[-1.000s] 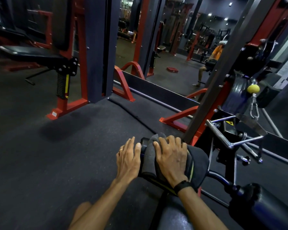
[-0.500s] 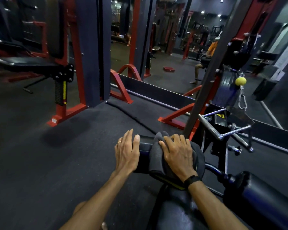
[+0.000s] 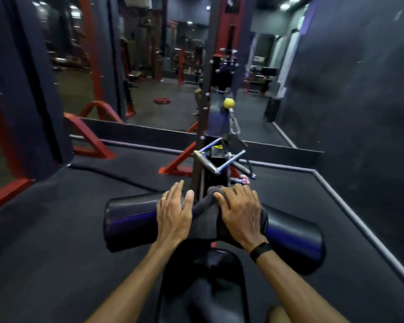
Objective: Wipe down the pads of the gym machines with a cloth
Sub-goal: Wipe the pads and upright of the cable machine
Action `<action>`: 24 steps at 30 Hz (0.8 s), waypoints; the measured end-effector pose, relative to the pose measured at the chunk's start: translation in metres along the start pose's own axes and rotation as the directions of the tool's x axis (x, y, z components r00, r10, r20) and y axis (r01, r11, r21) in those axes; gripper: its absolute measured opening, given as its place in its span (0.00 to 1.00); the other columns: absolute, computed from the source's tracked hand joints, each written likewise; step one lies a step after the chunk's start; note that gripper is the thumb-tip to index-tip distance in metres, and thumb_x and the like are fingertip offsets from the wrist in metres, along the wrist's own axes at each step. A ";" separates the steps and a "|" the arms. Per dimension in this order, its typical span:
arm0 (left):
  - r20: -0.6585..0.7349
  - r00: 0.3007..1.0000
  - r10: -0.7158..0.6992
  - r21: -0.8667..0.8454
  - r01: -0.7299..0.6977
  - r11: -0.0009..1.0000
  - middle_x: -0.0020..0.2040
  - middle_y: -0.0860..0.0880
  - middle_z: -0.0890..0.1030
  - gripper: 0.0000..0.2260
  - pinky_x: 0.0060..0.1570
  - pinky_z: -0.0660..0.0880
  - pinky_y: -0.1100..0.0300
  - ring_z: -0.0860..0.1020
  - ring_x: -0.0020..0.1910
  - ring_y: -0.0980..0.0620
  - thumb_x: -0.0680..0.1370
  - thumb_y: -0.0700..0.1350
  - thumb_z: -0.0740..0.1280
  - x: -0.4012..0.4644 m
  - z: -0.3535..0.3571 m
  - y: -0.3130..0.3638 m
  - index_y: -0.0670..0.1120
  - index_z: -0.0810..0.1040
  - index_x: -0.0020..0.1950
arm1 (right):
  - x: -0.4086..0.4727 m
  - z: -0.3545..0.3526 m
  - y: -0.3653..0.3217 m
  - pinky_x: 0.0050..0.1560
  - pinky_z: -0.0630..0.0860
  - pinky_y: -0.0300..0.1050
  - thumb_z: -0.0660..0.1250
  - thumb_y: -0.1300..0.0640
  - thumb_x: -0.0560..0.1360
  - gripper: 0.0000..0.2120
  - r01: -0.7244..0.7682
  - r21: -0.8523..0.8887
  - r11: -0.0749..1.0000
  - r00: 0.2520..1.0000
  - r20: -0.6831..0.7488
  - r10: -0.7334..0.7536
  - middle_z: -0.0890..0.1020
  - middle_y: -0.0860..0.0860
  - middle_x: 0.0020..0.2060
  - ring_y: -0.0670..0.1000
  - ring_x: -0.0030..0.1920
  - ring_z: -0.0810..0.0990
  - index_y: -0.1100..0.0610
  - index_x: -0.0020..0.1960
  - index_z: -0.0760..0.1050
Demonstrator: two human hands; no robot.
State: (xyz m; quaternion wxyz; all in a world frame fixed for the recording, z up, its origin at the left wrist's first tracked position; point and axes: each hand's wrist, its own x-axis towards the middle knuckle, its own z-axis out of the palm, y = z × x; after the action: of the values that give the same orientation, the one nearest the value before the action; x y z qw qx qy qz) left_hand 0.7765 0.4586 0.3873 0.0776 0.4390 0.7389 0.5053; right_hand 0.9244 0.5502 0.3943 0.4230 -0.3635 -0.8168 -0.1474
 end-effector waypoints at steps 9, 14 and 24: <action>0.152 0.987 0.050 -0.193 -0.020 0.981 0.61 0.49 0.82 0.32 0.66 0.70 0.44 0.77 0.63 0.49 0.73 0.67 0.51 -0.003 0.052 0.052 0.50 0.79 0.66 | -0.005 -0.044 0.048 0.42 0.66 0.48 0.61 0.46 0.81 0.14 -0.081 0.003 0.997 0.994 -0.068 0.081 0.76 0.50 0.40 0.53 0.42 0.72 0.54 0.48 0.80; 0.171 0.984 0.050 -0.270 -0.002 0.963 0.54 0.52 0.84 0.26 0.62 0.74 0.46 0.80 0.56 0.52 0.74 0.63 0.57 0.001 0.050 0.060 0.51 0.80 0.63 | 0.002 -0.051 0.056 0.42 0.66 0.50 0.60 0.46 0.81 0.15 -0.083 -0.014 0.996 0.993 -0.082 0.082 0.76 0.50 0.40 0.54 0.42 0.72 0.54 0.47 0.80; 0.500 0.866 0.020 -0.468 0.250 0.848 0.36 0.55 0.82 0.10 0.45 0.71 0.57 0.77 0.46 0.52 0.79 0.51 0.66 0.039 0.051 0.114 0.50 0.82 0.40 | 0.018 -0.080 0.085 0.46 0.66 0.51 0.59 0.48 0.82 0.14 -0.010 0.117 0.993 0.995 -0.100 0.022 0.77 0.49 0.45 0.53 0.45 0.73 0.54 0.53 0.81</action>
State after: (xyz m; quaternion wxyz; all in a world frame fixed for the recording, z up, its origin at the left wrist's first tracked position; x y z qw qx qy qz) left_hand 0.8466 0.5337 0.4683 0.4071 0.4676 0.5573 0.5523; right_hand 1.0254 0.5731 0.4508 0.4854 -0.3368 -0.7987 -0.1145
